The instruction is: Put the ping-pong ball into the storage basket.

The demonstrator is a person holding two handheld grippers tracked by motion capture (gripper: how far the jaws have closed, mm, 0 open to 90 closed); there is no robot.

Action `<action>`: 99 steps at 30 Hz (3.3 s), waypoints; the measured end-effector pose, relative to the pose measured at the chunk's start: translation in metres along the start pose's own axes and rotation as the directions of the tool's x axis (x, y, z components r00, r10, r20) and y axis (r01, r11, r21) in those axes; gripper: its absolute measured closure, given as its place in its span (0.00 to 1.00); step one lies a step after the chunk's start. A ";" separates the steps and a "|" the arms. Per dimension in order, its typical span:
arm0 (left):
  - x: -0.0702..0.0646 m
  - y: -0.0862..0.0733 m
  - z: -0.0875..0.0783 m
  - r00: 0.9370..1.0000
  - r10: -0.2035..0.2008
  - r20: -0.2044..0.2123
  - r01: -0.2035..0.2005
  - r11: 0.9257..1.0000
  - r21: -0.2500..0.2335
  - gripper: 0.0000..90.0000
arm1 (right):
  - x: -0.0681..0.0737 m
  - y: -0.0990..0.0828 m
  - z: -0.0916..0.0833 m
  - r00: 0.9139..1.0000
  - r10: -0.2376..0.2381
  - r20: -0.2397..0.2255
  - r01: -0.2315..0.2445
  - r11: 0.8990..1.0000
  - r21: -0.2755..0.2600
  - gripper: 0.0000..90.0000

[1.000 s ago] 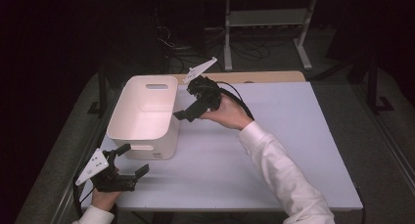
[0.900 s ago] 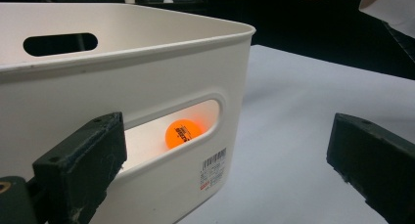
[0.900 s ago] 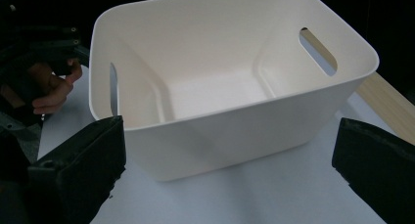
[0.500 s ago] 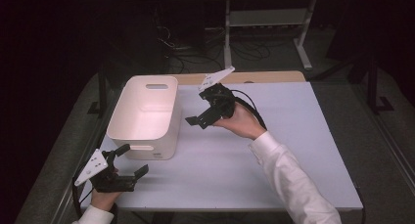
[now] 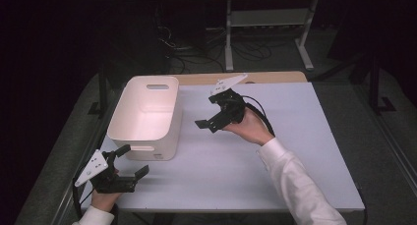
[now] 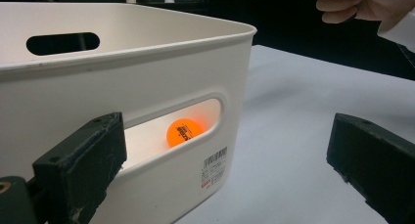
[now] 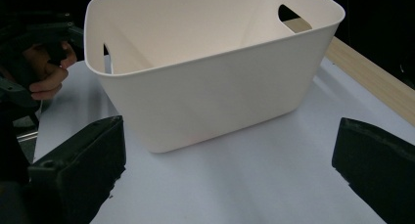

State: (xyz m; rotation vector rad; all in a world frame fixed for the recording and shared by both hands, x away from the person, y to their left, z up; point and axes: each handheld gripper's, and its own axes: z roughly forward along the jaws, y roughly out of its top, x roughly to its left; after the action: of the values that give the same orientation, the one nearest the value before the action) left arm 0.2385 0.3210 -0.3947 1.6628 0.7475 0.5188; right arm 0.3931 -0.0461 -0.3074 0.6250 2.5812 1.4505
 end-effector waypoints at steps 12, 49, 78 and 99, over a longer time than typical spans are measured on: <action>0.000 0.000 0.001 1.000 -0.001 -0.011 0.002 1.000 0.003 0.01 | 0.000 -0.021 -0.016 0.999 0.042 0.017 -0.041 0.998 -0.045 0.00; 0.000 0.000 0.000 1.000 0.000 -0.008 0.000 1.000 0.010 0.01 | 0.001 -0.090 -0.060 0.992 0.103 0.069 -0.094 0.987 -0.131 0.00; 0.000 0.000 0.001 1.000 0.009 -0.003 -0.009 1.000 0.007 0.01 | 0.005 -0.137 -0.097 0.979 0.157 0.128 -0.134 0.976 -0.171 0.00; 0.000 0.000 -0.001 1.000 0.009 -0.006 -0.009 1.000 -0.002 0.01 | 0.007 -0.171 -0.119 0.961 0.194 0.199 -0.146 0.961 -0.235 0.00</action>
State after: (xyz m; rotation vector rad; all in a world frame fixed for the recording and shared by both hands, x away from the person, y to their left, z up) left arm 0.2380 0.3218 -0.3945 1.6639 0.7443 0.5310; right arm 0.3011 -0.2160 -0.3864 0.9377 2.2092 1.5852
